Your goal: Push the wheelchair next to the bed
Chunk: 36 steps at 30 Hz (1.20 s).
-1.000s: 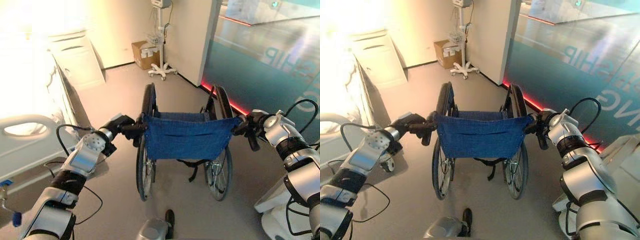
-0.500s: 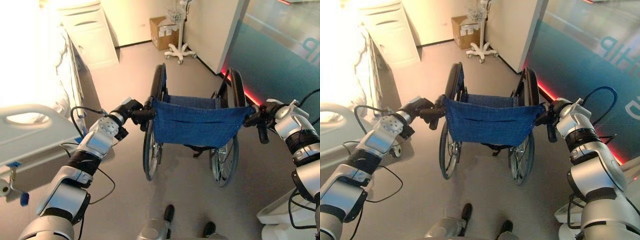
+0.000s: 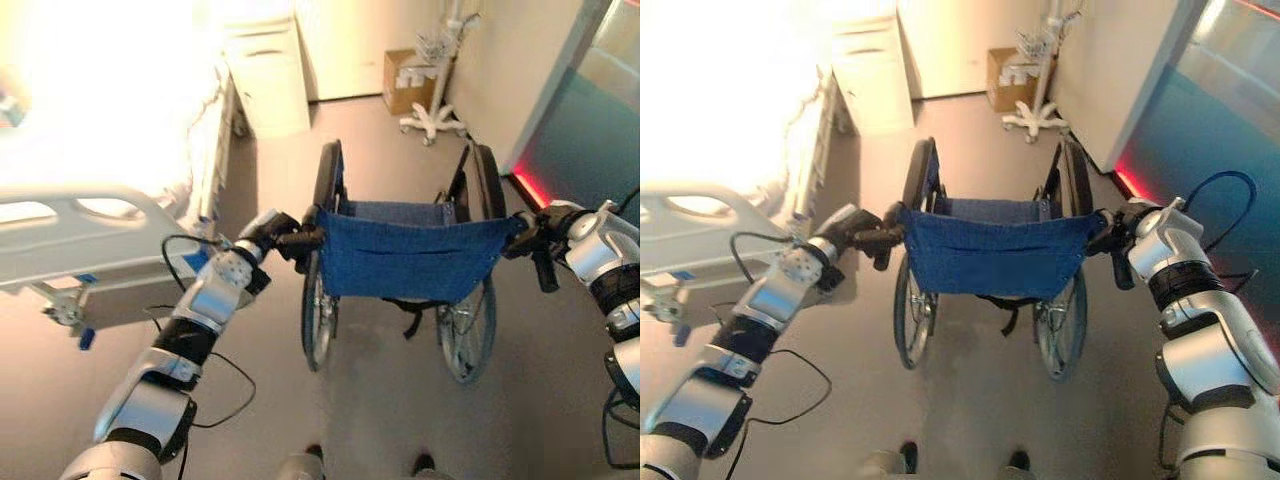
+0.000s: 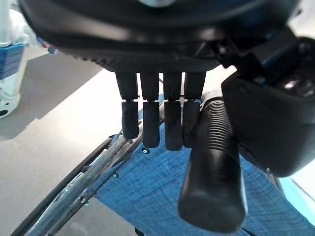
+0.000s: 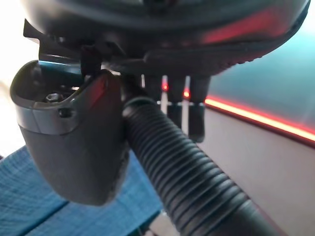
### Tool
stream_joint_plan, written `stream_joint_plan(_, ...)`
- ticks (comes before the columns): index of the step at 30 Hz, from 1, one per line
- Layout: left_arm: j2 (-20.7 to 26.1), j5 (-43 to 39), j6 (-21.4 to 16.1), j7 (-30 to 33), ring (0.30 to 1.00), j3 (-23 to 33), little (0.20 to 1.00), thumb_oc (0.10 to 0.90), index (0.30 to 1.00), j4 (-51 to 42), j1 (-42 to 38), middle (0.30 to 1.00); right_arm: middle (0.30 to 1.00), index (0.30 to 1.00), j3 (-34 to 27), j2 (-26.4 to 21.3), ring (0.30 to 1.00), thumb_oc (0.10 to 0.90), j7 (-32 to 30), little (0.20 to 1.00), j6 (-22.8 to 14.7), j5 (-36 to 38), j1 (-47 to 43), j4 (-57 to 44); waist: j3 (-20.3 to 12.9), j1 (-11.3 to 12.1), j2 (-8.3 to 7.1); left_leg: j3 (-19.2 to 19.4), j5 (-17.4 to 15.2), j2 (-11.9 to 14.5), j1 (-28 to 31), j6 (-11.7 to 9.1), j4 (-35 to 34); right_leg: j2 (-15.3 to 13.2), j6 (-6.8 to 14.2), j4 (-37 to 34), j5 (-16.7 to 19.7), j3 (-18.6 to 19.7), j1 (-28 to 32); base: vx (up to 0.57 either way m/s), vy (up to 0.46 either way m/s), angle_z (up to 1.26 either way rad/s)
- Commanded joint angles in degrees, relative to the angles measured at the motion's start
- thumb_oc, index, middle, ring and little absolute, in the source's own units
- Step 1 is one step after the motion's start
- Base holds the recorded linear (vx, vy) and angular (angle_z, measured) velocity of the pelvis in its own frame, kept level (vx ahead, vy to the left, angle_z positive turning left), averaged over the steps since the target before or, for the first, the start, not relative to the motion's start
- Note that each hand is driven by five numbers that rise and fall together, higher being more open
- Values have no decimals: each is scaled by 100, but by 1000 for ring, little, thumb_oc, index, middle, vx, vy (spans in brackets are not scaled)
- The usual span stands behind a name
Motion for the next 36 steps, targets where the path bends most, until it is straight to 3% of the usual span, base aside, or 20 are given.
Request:
stream_joint_plan(1,409,478,463,195,300,-751,300,400,300,1069,596,300,300,300,908,1092,300,400,343,300,-1335,-126,-572,-822,479,287,-506,298,53,522,893,-408,12,-208,-184,342,763,65,-985,159,-181,79)
stream_joint_plan(6,272,353,465,569,300,-608,300,400,300,1275,430,300,300,300,918,1081,300,400,233,300,-1438,-75,-557,-713,391,167,-424,518,531,696,989,-570,-77,37,-403,266,568,-233,-890,180,-260,52)
stream_joint_plan(8,121,306,405,685,300,-564,300,400,300,1562,233,300,300,300,908,1115,300,400,188,300,-1481,-35,-606,-620,311,49,-439,817,726,770,1034,-647,185,153,-551,196,511,-452,-850,165,-268,40)
stream_joint_plan(11,-16,264,322,793,300,-613,300,400,300,1816,42,300,300,300,913,1178,300,400,75,300,-1593,-42,-606,-449,232,-49,-462,1097,794,785,1081,-690,641,263,-714,156,445,-714,-805,129,-180,14)
stream_joint_plan(12,-47,256,306,816,300,-631,300,400,300,1869,4,300,300,300,934,1205,300,400,16,300,-1616,-16,-606,-393,213,-33,-453,1074,776,680,1039,-669,687,329,-754,176,381,-769,-759,229,-221,-12)
stream_joint_plan(14,-29,333,383,798,300,-673,300,400,300,1797,-62,300,300,300,965,1277,300,400,-97,300,-1547,49,-606,-391,269,100,-444,848,487,309,810,-497,552,460,-746,289,260,-674,-662,216,-148,24)
stream_joint_plan(16,-4,389,427,803,300,-664,300,400,300,1666,-44,300,300,300,943,1378,300,400,-224,300,-1441,54,-603,-396,400,278,-439,886,514,90,374,-431,401,626,-712,255,164,-545,-335,267,-133,21)
stream_joint_plan(18,-5,341,506,892,300,-691,300,400,300,1364,98,300,300,300,848,1486,300,400,-340,300,-1365,-78,-558,-399,640,590,-370,1122,999,146,-554,-427,128,788,-749,92,-35,-405,240,378,-41,48)
stream_joint_plan(21,89,265,662,927,300,-709,300,400,300,1053,344,300,300,300,784,1635,300,400,-281,300,-1536,-219,-554,-187,754,955,-237,885,1591,198,-1049,-429,-422,937,-770,26,-228,-59,745,492,87,-22)
stream_joint_plan(23,215,238,688,843,300,-714,300,400,300,986,395,300,300,300,837,1675,300,400,-220,300,-1701,-210,-658,-14,739,1105,-197,878,1751,194,-1144,-409,-656,989,-780,62,-368,83,961,453,176,-100)
stream_joint_plan(25,379,195,715,753,300,-713,300,400,300,899,360,300,300,300,939,1736,300,400,-231,300,-1789,-122,-746,97,661,1183,-212,1054,1406,130,-1071,-261,-561,973,-776,217,-564,91,1023,391,189,-135)
stream_joint_plan(26,381,194,717,753,300,-712,300,400,300,897,362,300,300,300,940,1739,300,400,-233,300,-1790,-121,-747,100,663,1187,-217,1062,1392,129,-1072,-258,-547,965,-772,224,-571,97,1022,270,126,-109)
stream_joint_plan(28,544,136,596,666,300,-741,300,400,300,968,256,300,300,300,952,1842,300,400,-274,300,-1723,-161,-631,-67,578,1261,-396,1111,804,-90,-1212,-4,96,835,-696,404,-633,45,992,358,126,-63)
stream_joint_plan(29,566,203,525,623,300,-725,300,400,300,1009,219,300,300,300,992,1848,300,400,-339,300,-1735,-70,-625,-69,566,1295,-439,1154,674,-95,-1176,68,135,786,-647,494,-653,-27,956,354,117,-24)
stream_joint_plan(32,610,269,420,564,300,-732,300,400,300,1084,138,300,300,300,938,1951,300,400,-490,300,-1763,-40,-624,-115,535,1365,-561,1025,582,-235,-1103,135,69,702,-523,537,-649,-95,929,194,89,47)
stream_joint_plan(36,373,278,297,800,300,-726,300,400,300,1306,-144,300,300,300,859,2152,300,400,-769,300,-1786,-184,-835,-111,523,1404,-647,1055,552,-346,-1065,217,-176,393,-243,714,-329,-307,849,132,138,-3)
